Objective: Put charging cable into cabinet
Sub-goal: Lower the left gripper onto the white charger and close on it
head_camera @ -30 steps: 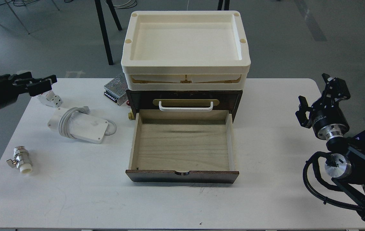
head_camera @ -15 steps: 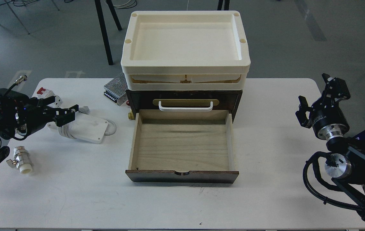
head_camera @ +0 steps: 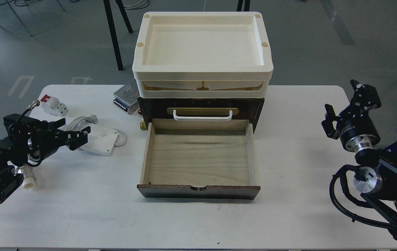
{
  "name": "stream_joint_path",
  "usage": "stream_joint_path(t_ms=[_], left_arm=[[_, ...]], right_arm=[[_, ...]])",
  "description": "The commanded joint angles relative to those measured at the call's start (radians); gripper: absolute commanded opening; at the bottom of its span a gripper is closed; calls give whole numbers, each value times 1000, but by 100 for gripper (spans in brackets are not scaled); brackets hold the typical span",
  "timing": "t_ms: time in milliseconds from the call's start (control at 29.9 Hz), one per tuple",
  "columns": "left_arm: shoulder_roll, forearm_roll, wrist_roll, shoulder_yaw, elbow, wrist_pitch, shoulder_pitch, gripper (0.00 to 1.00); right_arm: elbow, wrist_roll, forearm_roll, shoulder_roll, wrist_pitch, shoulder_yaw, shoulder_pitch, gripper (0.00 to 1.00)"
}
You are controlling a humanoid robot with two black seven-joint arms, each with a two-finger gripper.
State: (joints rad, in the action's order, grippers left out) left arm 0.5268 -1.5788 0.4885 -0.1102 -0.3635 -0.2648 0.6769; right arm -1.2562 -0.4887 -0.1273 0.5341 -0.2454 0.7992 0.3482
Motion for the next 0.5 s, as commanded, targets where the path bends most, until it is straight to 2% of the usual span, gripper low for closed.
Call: stream_joint_path(t_ms=[0, 134, 201, 334, 468], left_arm=[[-46, 11, 0, 3, 93, -2, 0, 95], [-79, 11, 0, 3, 150, -11, -3, 86], [-83, 11, 0, 3, 152, -11, -5, 81], [-85, 11, 0, 3, 156, -11, -17, 65], [-87, 10, 0, 6, 156, -11, -20, 56]], right_arm=[[0, 0, 0, 0, 0, 2, 0, 99], [0, 0, 0, 0, 0, 2, 0, 99], [0, 0, 0, 1, 0, 2, 0, 99], [0, 0, 0, 0, 0, 2, 0, 99], [0, 0, 0, 0, 0, 2, 0, 99]])
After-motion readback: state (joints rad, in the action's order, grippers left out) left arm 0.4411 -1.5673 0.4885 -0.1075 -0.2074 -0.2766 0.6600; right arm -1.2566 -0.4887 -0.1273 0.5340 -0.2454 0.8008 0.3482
